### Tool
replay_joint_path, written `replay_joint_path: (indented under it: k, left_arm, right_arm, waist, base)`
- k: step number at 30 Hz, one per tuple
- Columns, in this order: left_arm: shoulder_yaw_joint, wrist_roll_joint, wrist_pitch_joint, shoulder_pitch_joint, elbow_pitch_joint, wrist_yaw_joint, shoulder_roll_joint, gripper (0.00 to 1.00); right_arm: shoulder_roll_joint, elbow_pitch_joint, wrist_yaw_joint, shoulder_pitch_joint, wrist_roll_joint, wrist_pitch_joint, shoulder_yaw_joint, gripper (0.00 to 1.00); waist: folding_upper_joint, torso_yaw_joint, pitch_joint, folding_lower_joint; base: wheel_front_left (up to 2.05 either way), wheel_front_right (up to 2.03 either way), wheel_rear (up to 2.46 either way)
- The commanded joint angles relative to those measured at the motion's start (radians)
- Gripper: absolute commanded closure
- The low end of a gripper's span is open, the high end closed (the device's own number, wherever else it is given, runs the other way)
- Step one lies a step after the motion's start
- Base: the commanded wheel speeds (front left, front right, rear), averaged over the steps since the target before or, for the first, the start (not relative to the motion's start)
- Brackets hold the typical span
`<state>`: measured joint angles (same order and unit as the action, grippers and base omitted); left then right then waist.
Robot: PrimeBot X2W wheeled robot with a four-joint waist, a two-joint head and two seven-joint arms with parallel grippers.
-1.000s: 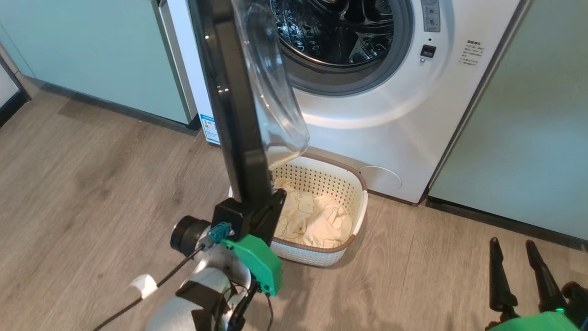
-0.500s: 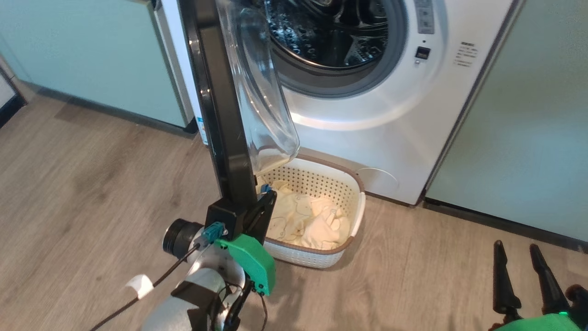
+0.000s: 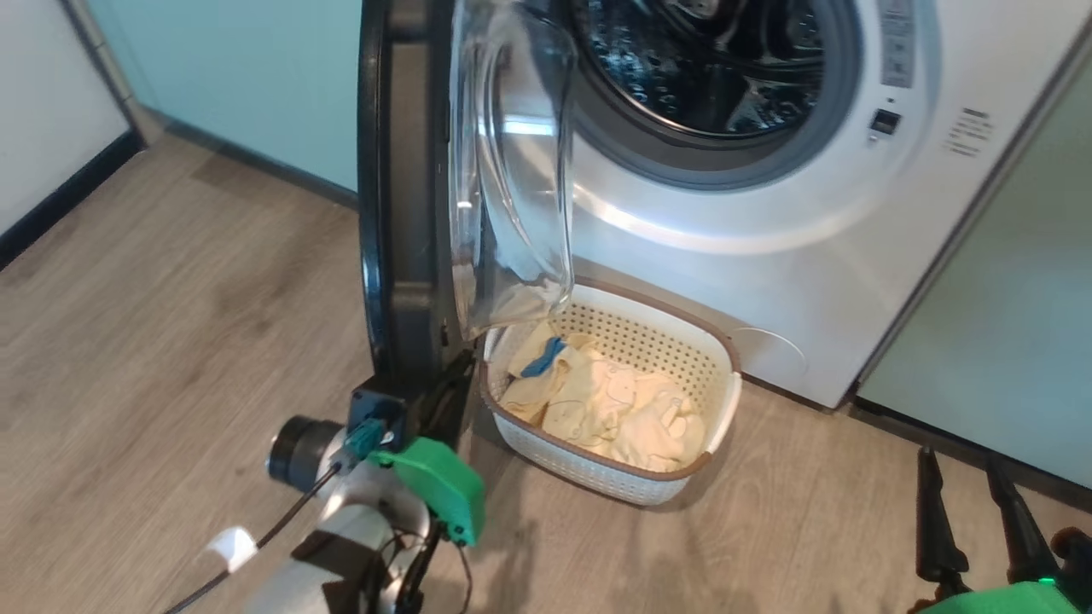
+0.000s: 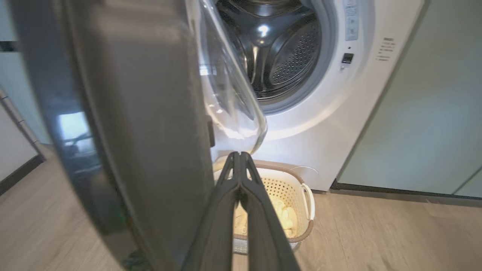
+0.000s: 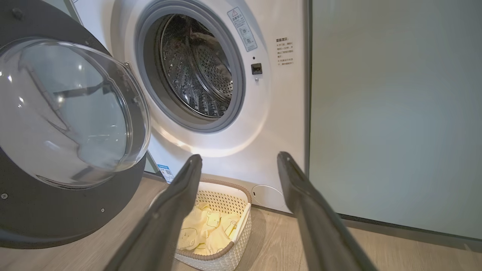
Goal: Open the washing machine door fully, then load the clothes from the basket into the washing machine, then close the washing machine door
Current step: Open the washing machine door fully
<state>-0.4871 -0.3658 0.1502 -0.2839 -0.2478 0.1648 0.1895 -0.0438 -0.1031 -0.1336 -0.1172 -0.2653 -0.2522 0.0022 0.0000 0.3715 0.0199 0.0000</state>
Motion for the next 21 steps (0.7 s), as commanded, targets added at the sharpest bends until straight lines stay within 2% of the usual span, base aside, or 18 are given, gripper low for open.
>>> replay_joint_path:
  k: [1, 14, 21]
  left_arm:
    - [0.052, -0.007, 0.012, -0.026, 0.04, 0.014, 0.035, 1.0]
    - [0.121, -0.02, 0.042, 0.0, 0.048, 0.046, 0.108, 1.0]
    - [0.163, -0.031, 0.072, -0.016, -0.002, 0.052, 0.133, 1.0]
  right_arm:
    - [-0.006, 0.034, 0.003, 0.023, 0.004, -0.01, 0.018, 0.0]
    - [-0.006, 0.03, 0.003, 0.031, 0.016, -0.01, 0.019, 0.0]
    - [-0.006, 0.034, 0.003, 0.034, 0.025, -0.01, 0.014, 0.0]
  waist:
    - [0.0, 0.018, 0.0, 0.0]
    - [0.0, 0.03, 0.01, 0.0]
    - [0.0, 0.019, 0.023, 0.0]
  base:
    - [0.0, 0.0, 0.0]
    - [0.0, 0.0, 0.0]
    - [0.0, 0.0, 0.0]
